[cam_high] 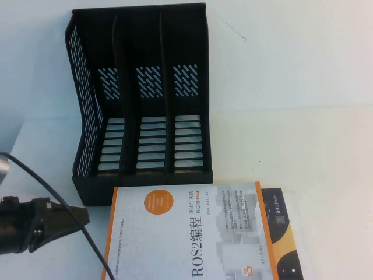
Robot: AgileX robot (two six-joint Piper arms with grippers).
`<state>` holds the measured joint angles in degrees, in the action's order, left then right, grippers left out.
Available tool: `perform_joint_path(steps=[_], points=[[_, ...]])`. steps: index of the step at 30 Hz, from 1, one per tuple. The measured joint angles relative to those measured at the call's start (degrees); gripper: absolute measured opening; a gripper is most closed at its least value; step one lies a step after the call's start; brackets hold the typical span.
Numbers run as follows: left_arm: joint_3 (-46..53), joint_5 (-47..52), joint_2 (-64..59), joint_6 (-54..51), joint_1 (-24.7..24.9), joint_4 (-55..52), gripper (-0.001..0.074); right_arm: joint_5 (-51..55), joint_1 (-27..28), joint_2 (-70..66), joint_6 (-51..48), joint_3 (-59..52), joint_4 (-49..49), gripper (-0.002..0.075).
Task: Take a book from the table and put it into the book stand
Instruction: Pick up the book with your left arm
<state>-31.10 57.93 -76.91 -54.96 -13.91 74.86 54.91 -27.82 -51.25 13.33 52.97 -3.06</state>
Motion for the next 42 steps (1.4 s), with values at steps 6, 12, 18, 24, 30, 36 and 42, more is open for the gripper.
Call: perform_joint_path(steps=[6,12,18,24,30,36,42], points=[[0.00,1.38,-1.72,-2.65,-2.92,1.09,0.0232,0.25,0.00,8.50,1.86,-6.64,0.00,0.0001],[0.00,1.02,-5.43,-2.74,-2.92,2.65,0.0569,-1.45,0.00,13.21,3.60,-14.77,-0.11,0.0000],[-0.93,0.78,-11.15,-3.46,-0.42,3.09,0.0635,-1.94,0.00,14.27,4.94,-17.81,-0.11,0.0000],[-5.80,-1.07,-17.48,-3.69,5.01,1.95,0.0634,-2.98,0.00,14.74,5.08,-18.27,-0.11,0.0000],[-8.69,-1.86,-23.38,-2.49,5.67,1.31,0.0619,-4.82,0.00,14.73,5.08,-18.35,1.15,0.0000],[-8.93,-1.00,-28.49,-2.68,5.67,2.70,0.0616,-5.90,0.00,14.73,5.08,-18.35,1.98,0.0000],[-9.30,2.73,-31.55,-4.16,5.67,4.86,0.0615,-7.06,0.00,14.73,5.08,-18.35,2.07,0.0000]])
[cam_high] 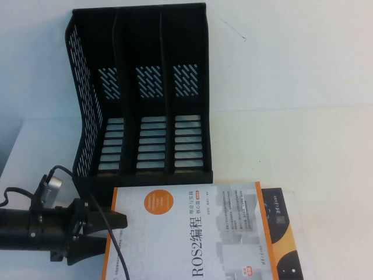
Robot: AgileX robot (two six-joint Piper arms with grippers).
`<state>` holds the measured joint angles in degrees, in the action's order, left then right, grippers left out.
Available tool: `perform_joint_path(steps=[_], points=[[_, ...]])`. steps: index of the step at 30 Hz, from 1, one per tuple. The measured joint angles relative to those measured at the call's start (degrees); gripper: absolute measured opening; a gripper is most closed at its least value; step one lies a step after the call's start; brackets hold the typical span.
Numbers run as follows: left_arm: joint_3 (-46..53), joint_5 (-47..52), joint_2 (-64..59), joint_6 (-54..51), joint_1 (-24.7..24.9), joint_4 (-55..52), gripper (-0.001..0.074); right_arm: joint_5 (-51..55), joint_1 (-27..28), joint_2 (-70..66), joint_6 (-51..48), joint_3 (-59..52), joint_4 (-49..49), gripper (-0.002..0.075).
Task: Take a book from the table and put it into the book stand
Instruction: Pick up the book with your left arm
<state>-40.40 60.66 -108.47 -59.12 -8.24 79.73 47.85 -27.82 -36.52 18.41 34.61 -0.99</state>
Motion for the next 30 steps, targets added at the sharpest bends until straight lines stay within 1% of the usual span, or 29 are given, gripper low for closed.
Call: perform_joint_path(steps=[15,19,24,27,30], points=[[-0.38,2.49,-0.84,-1.03,0.16,0.77,0.0615,-0.46,0.00,0.00,0.00,0.00,0.13,0.0000],[-0.38,2.37,-0.84,-1.13,2.01,0.19,0.0615,-0.46,0.00,0.00,0.00,0.00,0.25,0.0000],[-0.38,-0.31,-0.84,-1.13,6.18,0.10,0.0610,-0.58,0.00,0.00,0.00,0.00,0.27,0.0000],[-0.38,-1.72,-0.84,-1.13,6.82,-0.03,0.0569,-0.68,0.00,0.00,0.00,0.00,0.37,0.0000],[-0.38,-2.08,-0.84,-1.23,6.91,-0.03,0.0466,-0.70,0.00,0.00,0.00,0.00,0.37,0.0000]])
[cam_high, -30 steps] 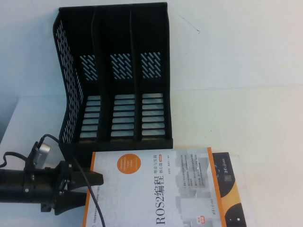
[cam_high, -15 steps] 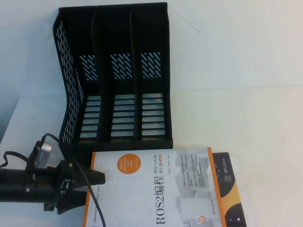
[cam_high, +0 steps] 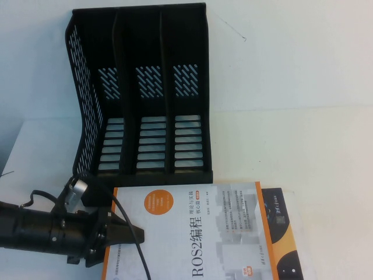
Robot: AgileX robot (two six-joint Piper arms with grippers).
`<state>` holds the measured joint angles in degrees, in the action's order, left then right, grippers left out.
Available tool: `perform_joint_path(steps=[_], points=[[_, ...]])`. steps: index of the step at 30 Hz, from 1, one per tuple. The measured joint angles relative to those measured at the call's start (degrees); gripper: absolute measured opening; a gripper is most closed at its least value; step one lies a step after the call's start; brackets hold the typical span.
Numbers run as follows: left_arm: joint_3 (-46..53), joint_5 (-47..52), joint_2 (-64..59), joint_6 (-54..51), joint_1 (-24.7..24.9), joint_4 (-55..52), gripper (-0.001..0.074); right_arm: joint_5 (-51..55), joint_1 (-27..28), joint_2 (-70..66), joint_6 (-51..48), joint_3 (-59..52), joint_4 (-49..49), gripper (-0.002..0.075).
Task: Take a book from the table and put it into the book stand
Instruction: Pick up the book with your left arm
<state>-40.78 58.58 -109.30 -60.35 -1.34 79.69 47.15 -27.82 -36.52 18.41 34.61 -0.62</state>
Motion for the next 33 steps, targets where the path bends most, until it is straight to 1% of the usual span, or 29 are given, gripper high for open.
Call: perform_joint_path(steps=[3,8,11,16,21,28,33], points=[[0.00,0.01,0.00,0.00,0.00,0.00,0.0347,-0.11,0.00,0.00,0.00,0.00,0.00,0.0000],[0.00,1.62,0.00,0.00,0.00,0.45,0.0206,-0.44,0.00,0.00,0.00,0.00,0.00,0.0000],[0.00,3.46,0.00,-0.10,-0.11,0.93,0.0109,-0.43,0.00,0.00,0.00,0.00,0.00,0.0000],[-0.04,6.35,0.00,-1.00,-1.31,1.05,0.0107,-0.55,0.00,0.00,0.00,0.00,0.00,0.0000],[-0.04,6.64,2.36,-1.78,-2.33,-0.25,0.0106,-0.55,0.00,0.00,0.00,0.00,0.00,0.0000],[-0.04,6.28,12.53,1.73,-2.33,-4.86,0.0104,-0.55,0.00,0.00,0.00,0.00,0.00,0.0000],[0.07,6.18,23.86,6.15,-2.33,-7.49,0.0103,-0.55,0.00,0.00,0.00,0.00,0.00,0.0000]])
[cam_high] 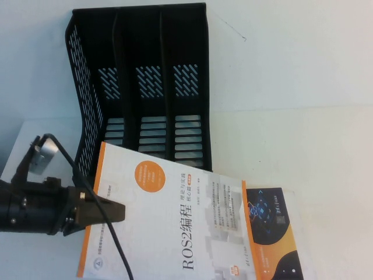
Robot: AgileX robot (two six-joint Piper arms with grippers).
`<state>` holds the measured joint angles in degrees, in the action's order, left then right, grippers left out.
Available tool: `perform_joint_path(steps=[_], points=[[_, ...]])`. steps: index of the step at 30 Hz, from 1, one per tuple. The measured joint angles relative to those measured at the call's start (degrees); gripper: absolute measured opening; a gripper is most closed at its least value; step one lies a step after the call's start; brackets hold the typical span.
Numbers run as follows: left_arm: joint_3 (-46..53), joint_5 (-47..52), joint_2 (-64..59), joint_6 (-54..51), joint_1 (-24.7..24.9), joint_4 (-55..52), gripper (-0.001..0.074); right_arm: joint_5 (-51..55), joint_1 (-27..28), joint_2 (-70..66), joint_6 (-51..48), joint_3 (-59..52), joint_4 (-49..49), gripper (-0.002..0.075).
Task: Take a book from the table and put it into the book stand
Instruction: Pick up the book with your left arm, then place the book on the book shelf
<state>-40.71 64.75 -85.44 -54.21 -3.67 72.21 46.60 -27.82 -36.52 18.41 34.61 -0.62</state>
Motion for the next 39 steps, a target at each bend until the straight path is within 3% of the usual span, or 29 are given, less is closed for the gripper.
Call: perform_joint_path(steps=[5,13,18,26,39], points=[[-2.50,0.62,10.40,6.11,0.00,-2.02,0.0103,0.00,0.00,0.00,0.00,0.00,0.00,0.0000],[-17.55,3.65,20.21,15.12,0.00,-5.63,0.0103,0.00,0.00,0.00,0.00,0.00,0.00,0.0000],[-29.09,2.93,20.83,22.29,0.00,-11.87,0.0103,0.00,0.00,0.00,0.00,0.00,0.00,0.0000],[-38.24,-3.82,20.83,31.10,0.00,-28.74,0.0102,-0.12,0.00,0.00,0.00,0.00,0.00,0.0000],[-41.29,-14.76,13.86,34.08,0.00,-31.11,0.0102,-0.91,0.00,0.00,0.10,0.00,0.00,0.0000]])
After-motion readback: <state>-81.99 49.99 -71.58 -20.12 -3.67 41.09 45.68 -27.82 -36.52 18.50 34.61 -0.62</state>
